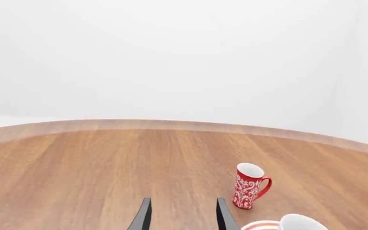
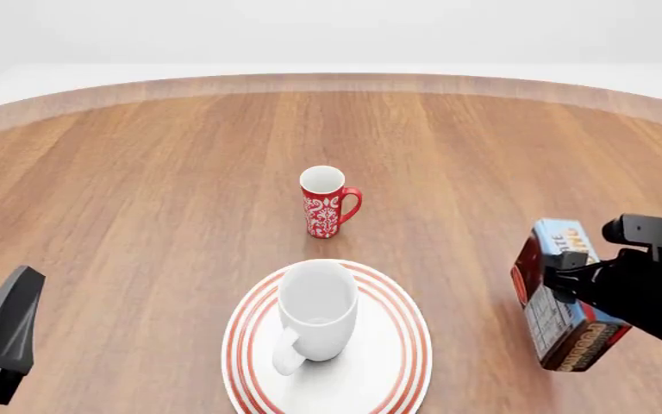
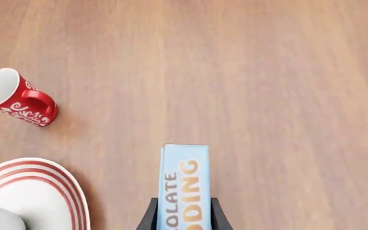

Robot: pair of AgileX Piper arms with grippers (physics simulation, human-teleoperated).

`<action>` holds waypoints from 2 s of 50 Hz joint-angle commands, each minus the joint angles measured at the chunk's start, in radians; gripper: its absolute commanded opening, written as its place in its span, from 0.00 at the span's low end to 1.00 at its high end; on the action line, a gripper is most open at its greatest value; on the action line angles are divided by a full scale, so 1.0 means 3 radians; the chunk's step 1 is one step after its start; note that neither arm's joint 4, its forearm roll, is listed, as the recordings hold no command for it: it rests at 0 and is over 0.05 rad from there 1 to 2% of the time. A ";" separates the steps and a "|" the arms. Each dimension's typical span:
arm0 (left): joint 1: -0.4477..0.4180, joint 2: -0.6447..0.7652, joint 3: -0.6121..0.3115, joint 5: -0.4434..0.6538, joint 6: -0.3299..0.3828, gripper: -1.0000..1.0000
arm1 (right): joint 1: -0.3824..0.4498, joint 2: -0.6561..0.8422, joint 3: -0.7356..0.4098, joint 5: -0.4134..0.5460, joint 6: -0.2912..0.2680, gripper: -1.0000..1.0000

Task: Pick up the white mug and put it on the plate, and put the chocolate pudding to the right of the plate.

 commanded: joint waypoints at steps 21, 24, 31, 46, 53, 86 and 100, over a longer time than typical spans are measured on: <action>-0.0009 0.0000 0.0000 -0.0008 0.0008 1.00 | 0.0245 -0.0555 0.0212 0.0507 0.0270 0.00; -0.0010 -0.0001 0.0000 -0.0009 0.0010 1.00 | 0.0252 -0.0568 0.0222 0.0515 0.0284 0.00; -0.0009 -0.0001 0.0000 -0.0012 0.0017 1.00 | 0.0252 -0.0597 0.0275 0.0517 0.0291 0.00; -0.0002 -0.0002 0.0000 -0.0014 0.0021 1.00 | 0.0225 -0.0452 0.0465 0.0289 0.0287 0.00; 0.0004 -0.0001 0.0000 -0.0014 0.0017 1.00 | 0.0227 -0.0322 0.0511 0.0153 0.0280 0.00; 0.0006 -0.0001 0.0000 -0.0018 0.0016 1.00 | 0.0257 -0.0192 0.0590 0.0039 0.0305 1.00; 0.0006 -0.0001 0.0000 -0.0019 0.0015 1.00 | 0.0267 -0.0375 0.0500 0.0247 0.0315 1.00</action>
